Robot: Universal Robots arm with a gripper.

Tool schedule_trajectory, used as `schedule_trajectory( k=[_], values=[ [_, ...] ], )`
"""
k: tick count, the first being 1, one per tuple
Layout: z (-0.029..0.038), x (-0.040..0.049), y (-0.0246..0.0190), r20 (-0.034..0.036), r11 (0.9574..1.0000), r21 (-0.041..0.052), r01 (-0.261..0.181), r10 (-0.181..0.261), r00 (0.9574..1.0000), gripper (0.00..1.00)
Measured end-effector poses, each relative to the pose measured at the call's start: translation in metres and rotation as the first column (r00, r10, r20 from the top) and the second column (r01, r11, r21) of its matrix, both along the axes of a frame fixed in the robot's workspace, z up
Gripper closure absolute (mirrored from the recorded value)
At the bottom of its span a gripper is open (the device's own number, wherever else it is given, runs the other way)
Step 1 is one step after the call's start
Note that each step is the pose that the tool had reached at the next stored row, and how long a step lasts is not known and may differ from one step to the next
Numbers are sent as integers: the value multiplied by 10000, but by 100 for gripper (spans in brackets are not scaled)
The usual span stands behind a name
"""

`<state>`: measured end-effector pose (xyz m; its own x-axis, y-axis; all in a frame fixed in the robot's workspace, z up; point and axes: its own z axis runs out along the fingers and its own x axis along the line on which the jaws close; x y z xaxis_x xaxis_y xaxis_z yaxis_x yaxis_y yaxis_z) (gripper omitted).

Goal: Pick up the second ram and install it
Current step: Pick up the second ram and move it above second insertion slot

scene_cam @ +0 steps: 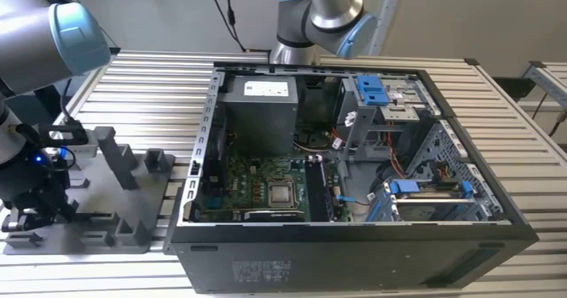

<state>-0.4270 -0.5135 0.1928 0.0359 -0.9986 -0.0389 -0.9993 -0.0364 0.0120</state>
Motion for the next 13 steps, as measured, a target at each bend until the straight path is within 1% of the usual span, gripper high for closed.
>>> schedule_trajectory(
  k=[4,5,13],
  values=[
    [0,0,0,1,10000,-1,0,0,10000,82],
    [0,0,0,2,10000,-1,0,0,10000,86],
    [0,0,0,5,10000,0,0,0,10000,86]
  ],
)
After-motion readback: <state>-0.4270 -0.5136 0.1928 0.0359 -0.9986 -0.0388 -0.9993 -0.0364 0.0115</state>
